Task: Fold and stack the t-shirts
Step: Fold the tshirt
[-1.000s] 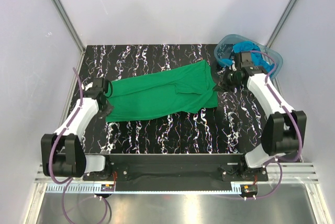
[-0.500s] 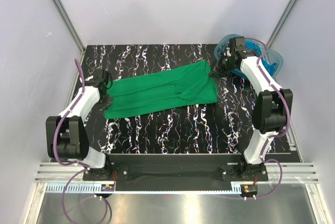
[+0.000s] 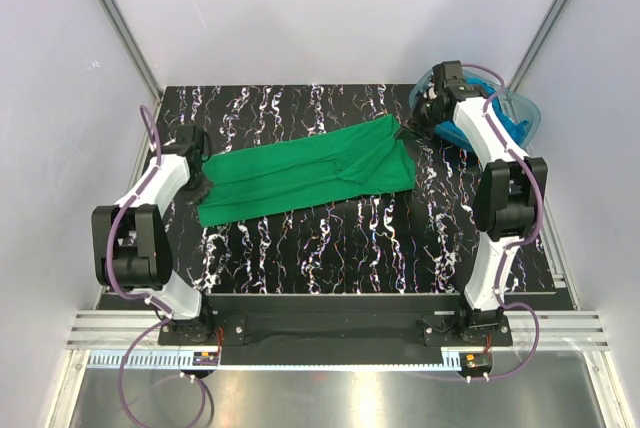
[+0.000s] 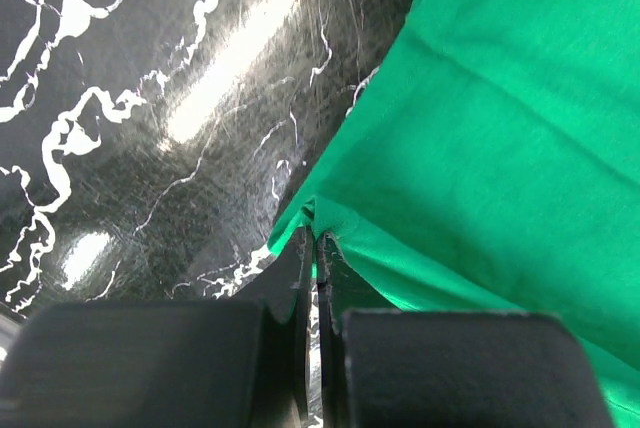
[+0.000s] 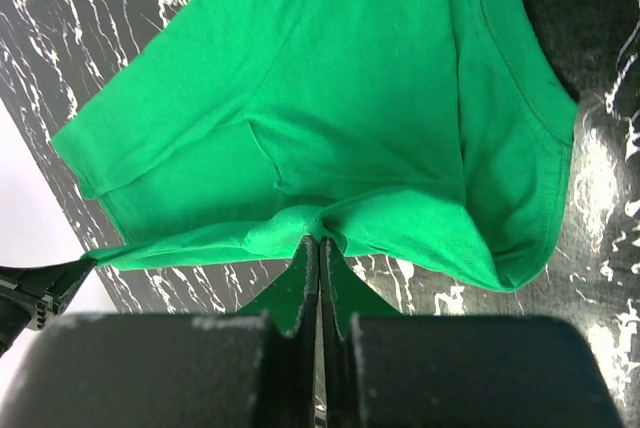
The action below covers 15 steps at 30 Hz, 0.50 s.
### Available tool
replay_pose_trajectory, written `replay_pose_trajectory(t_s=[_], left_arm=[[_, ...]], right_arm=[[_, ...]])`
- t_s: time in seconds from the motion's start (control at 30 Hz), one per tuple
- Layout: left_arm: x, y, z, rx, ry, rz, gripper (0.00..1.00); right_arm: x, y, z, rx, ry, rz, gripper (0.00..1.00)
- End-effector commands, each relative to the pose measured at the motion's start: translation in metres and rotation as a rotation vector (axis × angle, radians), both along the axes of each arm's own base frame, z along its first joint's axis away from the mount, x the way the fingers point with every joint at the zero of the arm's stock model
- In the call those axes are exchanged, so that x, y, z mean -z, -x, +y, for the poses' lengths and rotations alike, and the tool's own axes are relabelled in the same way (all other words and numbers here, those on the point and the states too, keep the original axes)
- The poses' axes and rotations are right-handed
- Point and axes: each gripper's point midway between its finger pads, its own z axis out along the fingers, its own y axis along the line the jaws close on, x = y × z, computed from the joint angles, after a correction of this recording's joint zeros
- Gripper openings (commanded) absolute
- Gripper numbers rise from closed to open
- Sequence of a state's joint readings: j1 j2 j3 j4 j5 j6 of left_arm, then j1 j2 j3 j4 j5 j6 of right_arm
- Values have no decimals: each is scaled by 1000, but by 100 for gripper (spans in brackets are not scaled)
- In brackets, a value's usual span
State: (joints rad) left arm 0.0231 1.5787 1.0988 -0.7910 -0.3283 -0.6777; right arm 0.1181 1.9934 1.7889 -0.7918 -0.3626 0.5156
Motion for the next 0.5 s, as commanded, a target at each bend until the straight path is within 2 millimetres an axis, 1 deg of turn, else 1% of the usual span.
replay_pose_trajectory(t_s=[0.0,0.07,0.1,0.13,0.27,0.3,0.47], left_arm=[[-15,-20,10,-23,-36,-61,0],[-14,-25,11,-23,-28,-61,0],[-15,-26,10,-21,-26,-62,0],[-13,-29,11,-23,-25,-59,0],[-9,-38,6,-10,2,-56,0],[-9,-39,6,-9,4,-53,1],[-5,-43,8,-8,-7,-45,1]], right_arm=[[-20,-10,10,-27,-24,-50,0],[-24,-14,11,-21,-32,-61,0],[-21,-17,12,-20,-32,-57,0],[-24,-19,12,-19,-37,-65,0],[-18,-25,13,-19,-38,-55,0],[-14,-26,14,-17,-38,-45,0],[-7,-35,16,-29,-46,-66,0]])
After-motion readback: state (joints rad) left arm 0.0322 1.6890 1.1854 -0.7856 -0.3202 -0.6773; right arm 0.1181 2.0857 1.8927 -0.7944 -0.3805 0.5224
